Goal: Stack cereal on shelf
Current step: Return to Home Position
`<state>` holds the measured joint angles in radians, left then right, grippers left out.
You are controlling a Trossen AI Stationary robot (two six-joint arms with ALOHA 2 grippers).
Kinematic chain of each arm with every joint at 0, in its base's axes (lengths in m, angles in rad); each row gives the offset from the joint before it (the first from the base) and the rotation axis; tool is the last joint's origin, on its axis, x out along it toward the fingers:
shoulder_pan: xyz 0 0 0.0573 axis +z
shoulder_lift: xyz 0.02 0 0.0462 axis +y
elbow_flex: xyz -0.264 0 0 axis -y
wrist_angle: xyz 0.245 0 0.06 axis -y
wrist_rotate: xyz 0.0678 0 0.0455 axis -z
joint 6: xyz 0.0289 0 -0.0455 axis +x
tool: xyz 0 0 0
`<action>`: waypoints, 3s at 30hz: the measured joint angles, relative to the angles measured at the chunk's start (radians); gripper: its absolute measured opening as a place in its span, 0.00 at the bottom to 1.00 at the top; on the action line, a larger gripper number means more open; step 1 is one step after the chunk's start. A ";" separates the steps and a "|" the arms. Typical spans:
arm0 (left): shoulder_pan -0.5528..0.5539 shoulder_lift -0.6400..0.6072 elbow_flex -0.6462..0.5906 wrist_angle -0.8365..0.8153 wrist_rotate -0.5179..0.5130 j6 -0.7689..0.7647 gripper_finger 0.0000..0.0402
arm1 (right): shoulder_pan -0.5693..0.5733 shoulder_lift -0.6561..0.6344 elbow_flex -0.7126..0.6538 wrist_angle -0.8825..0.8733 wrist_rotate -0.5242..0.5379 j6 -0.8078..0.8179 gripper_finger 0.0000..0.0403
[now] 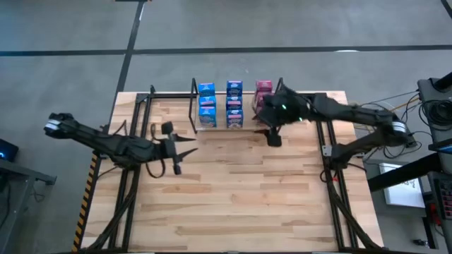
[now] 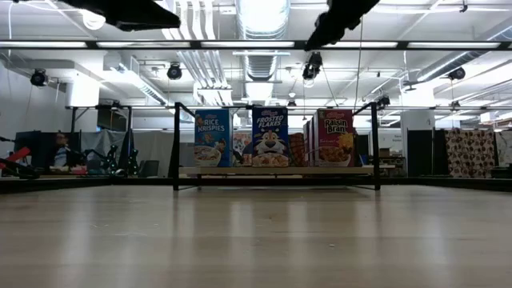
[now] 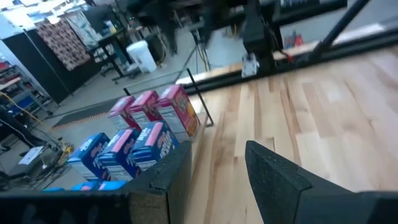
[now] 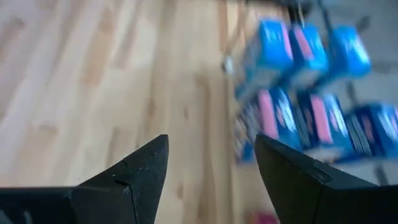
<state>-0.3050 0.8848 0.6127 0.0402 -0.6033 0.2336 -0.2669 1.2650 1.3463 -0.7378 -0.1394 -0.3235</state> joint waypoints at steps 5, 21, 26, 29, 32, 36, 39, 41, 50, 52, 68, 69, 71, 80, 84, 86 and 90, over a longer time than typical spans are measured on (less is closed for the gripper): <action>0.000 -0.113 -0.087 0.059 0.003 -0.026 0.34 | 0.081 -0.154 -0.246 0.291 0.008 0.009 0.57; 0.000 -0.225 -0.167 0.080 0.004 -0.024 0.34 | 0.110 -0.403 -0.708 0.749 0.008 0.041 0.55; 0.002 -0.264 -0.190 0.066 0.003 -0.018 0.34 | 0.110 -0.481 -0.823 0.843 0.008 0.025 0.54; 0.002 -0.310 -0.219 0.064 0.002 -0.025 0.34 | 0.110 -0.546 -0.886 0.879 0.008 0.035 0.54; 0.002 -0.361 -0.248 0.077 0.002 -0.036 0.34 | 0.110 -0.613 -0.932 0.892 0.008 0.044 0.54; 0.001 -0.424 -0.289 0.095 0.001 -0.051 0.34 | 0.110 -0.698 -0.970 0.897 0.007 0.052 0.54; 0.001 -0.463 -0.311 0.094 0.001 -0.063 0.34 | 0.110 -0.752 -1.006 0.905 0.005 0.058 0.54; 0.001 -0.483 -0.319 0.095 0.001 -0.067 0.34 | 0.110 -0.784 -1.028 0.908 0.004 0.067 0.54; 0.001 -0.547 -0.358 0.097 0.001 -0.066 0.34 | 0.110 -0.883 -1.116 0.960 0.004 0.077 0.54; 0.001 -0.559 -0.369 0.096 0.001 -0.066 0.34 | 0.110 -0.903 -1.130 0.963 0.004 0.079 0.54; 0.001 -0.698 -0.481 0.095 0.027 -0.094 0.34 | 0.109 -1.090 -1.220 0.960 -0.011 0.096 0.54; 0.001 -0.710 -0.487 0.094 0.028 -0.093 0.34 | 0.109 -1.105 -1.224 0.956 -0.021 0.090 0.54; 0.001 -0.745 -0.503 0.087 0.029 -0.085 0.34 | 0.109 -1.143 -1.230 0.958 -0.026 0.072 0.54; 0.002 -0.884 -0.511 -0.006 0.029 -0.082 0.34 | 0.109 -1.260 -1.237 0.843 -0.043 0.039 0.54; 0.002 -0.885 -0.520 -0.004 0.011 -0.094 0.34 | 0.110 -1.249 -1.261 0.846 -0.065 0.033 0.54; 0.002 -0.883 -0.524 -0.007 -0.040 -0.102 0.34 | 0.110 -1.249 -1.280 0.844 -0.067 0.033 0.54; 0.002 -0.872 -0.525 -0.028 -0.176 -0.108 0.34 | 0.109 -1.250 -1.312 0.844 -0.010 0.079 0.54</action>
<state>-0.3031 0.0126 0.0879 0.0121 -0.7797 0.1251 -0.1576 0.0154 0.0339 0.1057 -0.1490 -0.2448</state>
